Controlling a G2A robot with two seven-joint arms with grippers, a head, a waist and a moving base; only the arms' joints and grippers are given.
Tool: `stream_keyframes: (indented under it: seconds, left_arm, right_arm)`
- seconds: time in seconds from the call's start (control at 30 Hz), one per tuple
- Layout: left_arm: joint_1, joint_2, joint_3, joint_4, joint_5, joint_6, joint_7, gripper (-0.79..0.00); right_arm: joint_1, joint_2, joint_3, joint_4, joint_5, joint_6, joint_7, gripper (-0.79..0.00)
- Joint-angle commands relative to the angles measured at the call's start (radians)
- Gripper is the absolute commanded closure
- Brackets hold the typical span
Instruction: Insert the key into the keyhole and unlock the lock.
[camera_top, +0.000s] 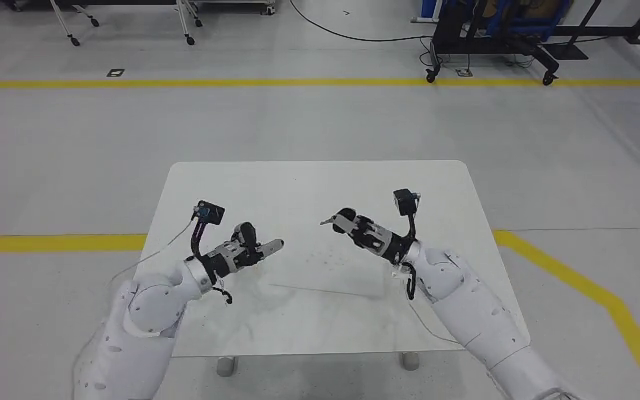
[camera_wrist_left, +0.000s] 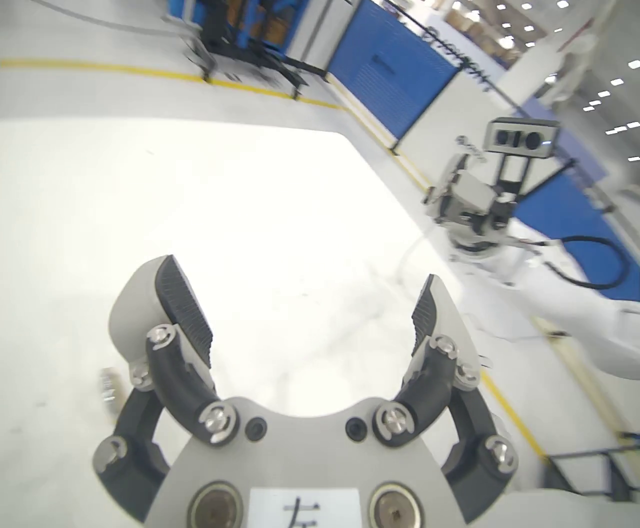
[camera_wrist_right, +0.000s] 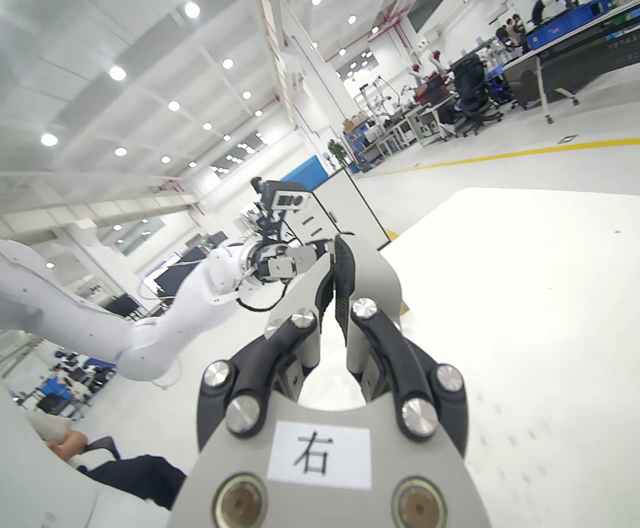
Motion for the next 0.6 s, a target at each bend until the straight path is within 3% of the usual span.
stream_keyframes:
  seconds: [0.0,0.17,0.27,0.33,0.37,0.5,0.57]
  left_arm:
    - [-0.096,0.0,0.032,0.117,-0.29,0.035,-0.22,-0.785]
    - [-0.207,-0.01,0.109,0.311,-0.459,-0.014,-0.348,-0.785]
    - [-0.25,-0.016,0.138,0.388,-0.545,-0.024,-0.397,-0.594]
    - [-0.269,-0.018,0.149,0.416,-0.558,-0.048,-0.395,-0.385]
    - [-0.276,-0.019,0.154,0.425,-0.56,-0.056,-0.39,-0.351]
    - [-0.292,-0.02,0.17,0.436,-0.551,-0.079,-0.369,-0.348]
    - [-0.292,-0.019,0.175,0.436,-0.543,-0.085,-0.357,-0.299]
  right_arm:
    - [0.033,-0.011,-0.036,0.053,0.077,-0.025,0.029,0.0]
    - [0.091,-0.032,-0.102,0.152,0.201,-0.065,0.103,0.0]
    - [0.123,-0.046,-0.144,0.199,0.265,-0.065,0.159,0.0]
    - [0.144,-0.057,-0.173,0.221,0.308,-0.068,0.195,0.0]
    - [0.154,-0.063,-0.185,0.233,0.32,-0.068,0.207,0.0]
    - [0.186,-0.083,-0.225,0.277,0.367,-0.068,0.246,0.0]
    - [0.198,-0.093,-0.244,0.293,0.389,-0.068,0.27,0.0]
